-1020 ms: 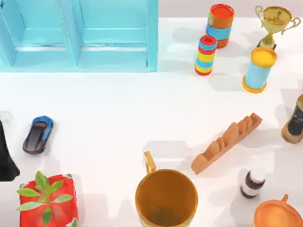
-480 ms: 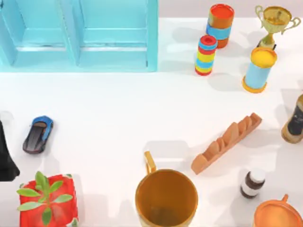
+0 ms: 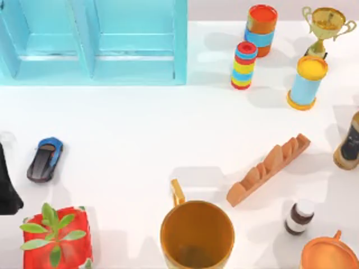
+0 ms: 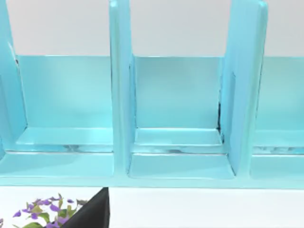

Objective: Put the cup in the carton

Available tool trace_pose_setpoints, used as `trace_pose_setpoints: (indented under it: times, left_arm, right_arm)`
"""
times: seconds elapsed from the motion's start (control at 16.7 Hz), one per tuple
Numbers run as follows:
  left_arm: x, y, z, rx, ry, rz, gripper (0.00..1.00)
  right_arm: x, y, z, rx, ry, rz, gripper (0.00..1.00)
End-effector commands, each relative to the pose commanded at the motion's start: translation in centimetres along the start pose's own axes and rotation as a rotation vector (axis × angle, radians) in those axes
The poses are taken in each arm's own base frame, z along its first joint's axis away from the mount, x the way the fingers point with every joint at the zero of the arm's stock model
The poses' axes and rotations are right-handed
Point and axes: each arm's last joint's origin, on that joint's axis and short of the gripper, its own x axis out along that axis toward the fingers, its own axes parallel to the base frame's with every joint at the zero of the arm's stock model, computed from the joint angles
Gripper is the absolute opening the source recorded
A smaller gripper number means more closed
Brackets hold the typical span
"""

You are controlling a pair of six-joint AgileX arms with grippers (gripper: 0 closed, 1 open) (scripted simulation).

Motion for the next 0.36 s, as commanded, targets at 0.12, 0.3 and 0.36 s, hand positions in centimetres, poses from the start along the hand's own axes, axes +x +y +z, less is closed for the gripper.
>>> trace_pose_setpoints:
  times: [0.12,0.3,0.36]
  left_arm:
    - [0.0,0.0,0.0,0.0,0.0,0.0,1.0]
    - [0.0,0.0,0.0,0.0,0.0,0.0,1.0]
    - [0.0,0.0,0.0,0.0,0.0,0.0,1.0]
  right_arm:
    - [0.0,0.0,0.0,0.0,0.0,0.0,1.0]
    - [0.0,0.0,0.0,0.0,0.0,0.0,1.0]
    - [0.0,0.0,0.0,0.0,0.0,0.0,1.0]
